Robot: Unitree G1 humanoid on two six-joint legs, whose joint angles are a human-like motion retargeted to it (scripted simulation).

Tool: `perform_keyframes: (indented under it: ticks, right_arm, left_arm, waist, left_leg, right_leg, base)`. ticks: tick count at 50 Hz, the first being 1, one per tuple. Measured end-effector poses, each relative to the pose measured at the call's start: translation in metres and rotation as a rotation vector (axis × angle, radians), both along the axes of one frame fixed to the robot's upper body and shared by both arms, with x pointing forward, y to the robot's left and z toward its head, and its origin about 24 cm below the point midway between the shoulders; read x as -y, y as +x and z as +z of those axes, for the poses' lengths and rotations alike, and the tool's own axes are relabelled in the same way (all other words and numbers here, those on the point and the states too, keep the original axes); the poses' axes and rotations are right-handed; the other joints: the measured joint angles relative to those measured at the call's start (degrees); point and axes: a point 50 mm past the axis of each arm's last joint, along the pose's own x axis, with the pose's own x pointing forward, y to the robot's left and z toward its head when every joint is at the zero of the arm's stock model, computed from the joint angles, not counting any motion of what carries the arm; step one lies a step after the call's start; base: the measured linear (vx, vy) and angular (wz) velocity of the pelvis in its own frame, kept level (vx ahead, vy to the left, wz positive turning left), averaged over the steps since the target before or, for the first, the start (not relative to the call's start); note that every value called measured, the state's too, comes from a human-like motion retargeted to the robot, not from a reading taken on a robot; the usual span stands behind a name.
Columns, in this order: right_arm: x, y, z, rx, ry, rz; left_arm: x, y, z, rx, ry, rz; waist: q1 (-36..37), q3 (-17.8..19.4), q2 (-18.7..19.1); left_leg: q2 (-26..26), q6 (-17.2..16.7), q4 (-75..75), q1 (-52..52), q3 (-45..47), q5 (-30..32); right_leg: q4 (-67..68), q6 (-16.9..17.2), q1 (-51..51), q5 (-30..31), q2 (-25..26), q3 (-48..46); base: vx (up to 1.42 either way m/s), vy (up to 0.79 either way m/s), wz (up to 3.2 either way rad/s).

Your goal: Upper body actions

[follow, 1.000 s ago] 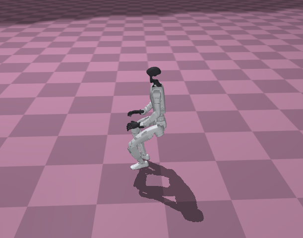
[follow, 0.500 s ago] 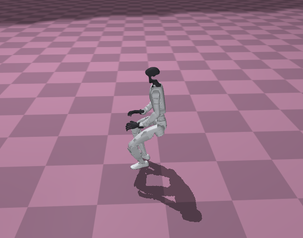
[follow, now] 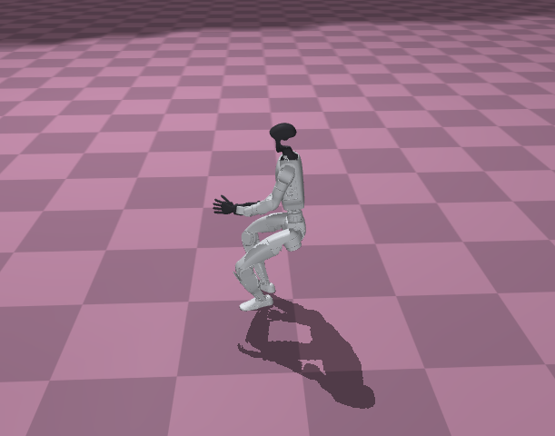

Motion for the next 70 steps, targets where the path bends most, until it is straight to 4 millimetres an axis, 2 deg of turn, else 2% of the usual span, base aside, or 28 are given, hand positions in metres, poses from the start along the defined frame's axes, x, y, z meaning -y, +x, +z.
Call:
perform_keyframes:
  ticks: [9, 17, 20, 24, 37, 55, 60, 65, 70]
  right_arm:
    - [-0.008, 0.006, 0.002, 0.004, -0.003, 0.029]
    - [-0.01, 0.009, 0.004, 0.01, 0.001, 0.037]
    - [-0.011, 0.009, 0.004, 0.011, 0.001, 0.041]
    - [-0.012, 0.013, 0.007, 0.02, 0.0, 0.048]
    - [-0.013, 0.017, 0.011, 0.032, -0.003, 0.057]
    - [-0.01, 0.018, 0.012, 0.036, -0.003, 0.05]
    - [-0.01, 0.018, 0.012, 0.036, -0.003, 0.05]
    - [-0.01, 0.018, 0.011, 0.034, -0.002, 0.049]
    - [-0.011, 0.017, 0.011, 0.033, 0.0, 0.049]
  left_arm:
    - [0.02, 0.029, 0.039, -0.007, -0.159, -0.073]
    - [0.031, 0.043, 0.051, -0.124, -0.287, -0.22]
    - [0.031, 0.046, 0.05, -0.158, -0.343, -0.222]
    - [0.032, 0.05, 0.052, -0.202, -0.398, -0.241]
    - [0.034, 0.056, 0.053, -0.322, -0.502, -0.307]
    - [0.038, 0.06, 0.073, -0.279, -0.576, -0.36]
    - [0.031, 0.06, 0.067, -0.291, -0.534, -0.328]
    - [0.027, 0.057, 0.05, -0.353, -0.501, -0.299]
    - [0.028, 0.055, 0.043, -0.391, -0.529, -0.308]
  waist:
    - [-1.29, 0.14, 0.01]
    - [-1.47, 0.52, -0.04]
    - [-1.6, 0.67, -0.11]
    - [-2.3, 1.07, -0.01]
    - [-2.79, 1.69, 0.07]
    - [-2.46, 1.8, 0.15]
    - [-2.53, 1.76, 0.23]
    - [-2.49, 1.72, 0.19]
    - [-2.46, 1.79, 0.03]
  left_leg:
    - [0.07, -0.36, 0.05, 0.03, -0.41, 0.1]
    - [-0.66, -1.13, -0.21, -0.27, -1.26, 0.64]
    - [-1.03, -1.36, -0.43, -0.31, -1.52, 0.82]
    - [0.58, 0.13, 0.01, 0.2, 0.06, 0.01]
    - [0.61, 0.11, 0.06, 0.25, 0.09, -0.08]
    - [0.51, 0.12, 0.04, 0.13, 0.1, -0.11]
    - [0.58, 0.13, 0.08, 0.14, 0.07, -0.11]
    - [0.57, 0.15, 0.07, 0.19, 0.08, -0.1]
    - [0.48, 0.15, 0.02, 0.24, 0.13, -0.09]
  right_leg:
    - [-0.03, -0.13, 0.17, 0.03, 0.4, -0.07]
    - [-0.03, -0.21, 0.14, 0.01, 0.68, 0.02]
    - [-0.04, -0.22, 0.22, 0.0, 0.75, 0.07]
    - [0.04, -0.21, 0.22, -0.11, 0.35, -0.17]
    - [0.07, -0.26, 0.29, -0.19, 0.41, -0.22]
    - [0.11, -0.21, 0.23, -0.24, 0.29, -0.23]
    - [0.09, -0.22, 0.25, -0.21, 0.34, -0.27]
    - [0.07, -0.26, 0.31, -0.2, 0.32, -0.31]
    - [0.08, -0.28, 0.34, -0.2, 0.23, -0.29]
  base:
    - [0.0, 0.0, 0.0]
    - [0.0, 0.0, 0.0]
    - [0.0, 0.0, 0.0]
    - [0.0, 0.0, 0.0]
    - [0.0, 0.0, 0.0]
    - [0.0, 0.0, 0.0]
    - [0.0, 0.0, 0.0]
    - [0.0, 0.0, 0.0]
    - [0.0, 0.0, 0.0]
